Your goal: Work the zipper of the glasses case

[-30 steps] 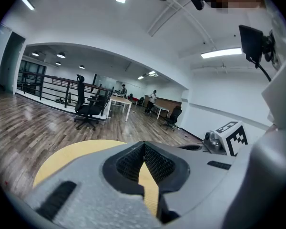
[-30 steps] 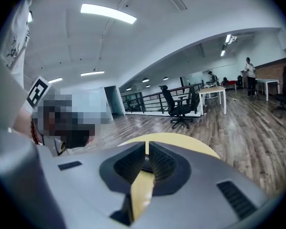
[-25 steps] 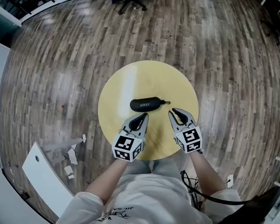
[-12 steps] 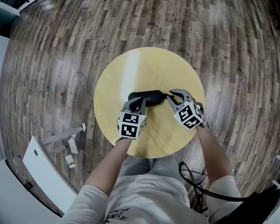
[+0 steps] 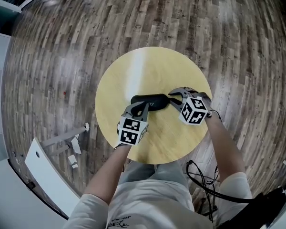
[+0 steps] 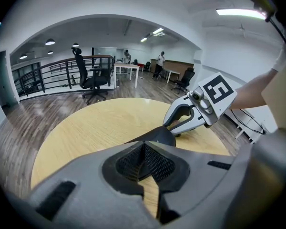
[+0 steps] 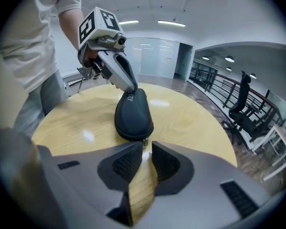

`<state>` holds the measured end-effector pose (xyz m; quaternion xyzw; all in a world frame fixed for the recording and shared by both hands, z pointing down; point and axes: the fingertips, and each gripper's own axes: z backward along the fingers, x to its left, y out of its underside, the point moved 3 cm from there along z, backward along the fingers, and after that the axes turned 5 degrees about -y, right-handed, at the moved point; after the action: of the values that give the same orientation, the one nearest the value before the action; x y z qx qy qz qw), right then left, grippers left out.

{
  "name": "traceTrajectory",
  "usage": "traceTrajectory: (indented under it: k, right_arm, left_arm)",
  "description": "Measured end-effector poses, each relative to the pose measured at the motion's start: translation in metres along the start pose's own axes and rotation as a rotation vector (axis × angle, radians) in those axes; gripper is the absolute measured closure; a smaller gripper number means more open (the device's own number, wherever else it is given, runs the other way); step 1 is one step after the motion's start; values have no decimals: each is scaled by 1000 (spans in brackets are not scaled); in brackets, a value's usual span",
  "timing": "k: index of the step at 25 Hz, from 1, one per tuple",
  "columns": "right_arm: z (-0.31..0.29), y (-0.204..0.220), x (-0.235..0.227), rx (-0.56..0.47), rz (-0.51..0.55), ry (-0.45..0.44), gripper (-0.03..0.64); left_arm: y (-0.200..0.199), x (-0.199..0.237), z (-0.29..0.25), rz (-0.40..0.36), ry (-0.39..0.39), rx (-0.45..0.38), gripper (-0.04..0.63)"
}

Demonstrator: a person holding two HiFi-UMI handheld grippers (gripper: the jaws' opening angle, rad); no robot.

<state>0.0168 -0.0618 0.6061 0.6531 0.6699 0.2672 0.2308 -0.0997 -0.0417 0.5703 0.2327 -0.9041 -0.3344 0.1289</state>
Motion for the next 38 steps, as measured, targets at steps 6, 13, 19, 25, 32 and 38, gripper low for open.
traceTrajectory:
  k: [6, 13, 19, 25, 32, 38]
  right_arm:
    - [-13, -8, 5, -1, 23, -112, 572]
    - [-17, -12, 6, 116, 172, -276, 572]
    - [-19, -14, 6, 162, 196, -326, 591]
    - [-14, -13, 7, 185, 176, -281, 594]
    - [-19, -13, 7, 157, 170, -298, 592]
    - [-21, -15, 6, 173, 215, -459, 561]
  left_arm:
    - [3, 11, 1, -2, -7, 20, 591]
    - [6, 10, 1, -25, 13, 44, 591]
    - [8, 11, 1, -18, 7, 39, 591]
    - [7, 9, 1, -19, 15, 38, 591]
    - [7, 10, 1, -15, 15, 39, 591]
    - [7, 8, 2, -15, 24, 46, 591]
